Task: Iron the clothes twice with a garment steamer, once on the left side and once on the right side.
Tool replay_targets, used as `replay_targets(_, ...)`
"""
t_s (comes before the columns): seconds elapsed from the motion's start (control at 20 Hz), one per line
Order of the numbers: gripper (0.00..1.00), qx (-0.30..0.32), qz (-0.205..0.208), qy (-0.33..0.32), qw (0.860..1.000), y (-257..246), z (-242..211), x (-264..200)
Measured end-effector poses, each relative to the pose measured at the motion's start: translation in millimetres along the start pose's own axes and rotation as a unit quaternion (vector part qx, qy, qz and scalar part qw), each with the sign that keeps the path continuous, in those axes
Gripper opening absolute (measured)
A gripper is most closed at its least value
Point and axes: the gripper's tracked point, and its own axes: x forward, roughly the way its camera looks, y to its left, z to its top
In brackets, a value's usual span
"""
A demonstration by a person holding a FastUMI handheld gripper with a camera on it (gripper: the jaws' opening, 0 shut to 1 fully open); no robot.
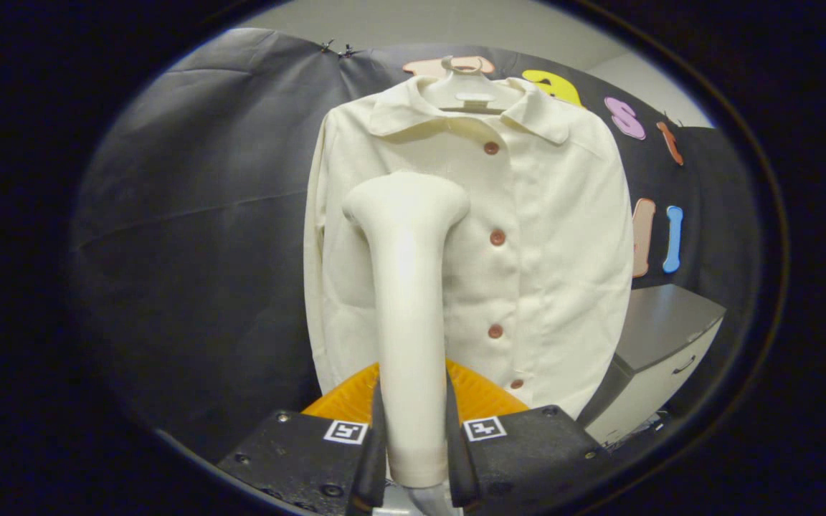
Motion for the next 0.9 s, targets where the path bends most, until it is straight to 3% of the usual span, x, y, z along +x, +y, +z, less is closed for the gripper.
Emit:
replay_targets(0.3, 0.34, 0.013, -0.012, 0.047, 0.999, -11, -64, 8)
replay_targets(0.9, 0.35, 0.034, 0.006, 0.141, 0.989, -1, -185, 6)
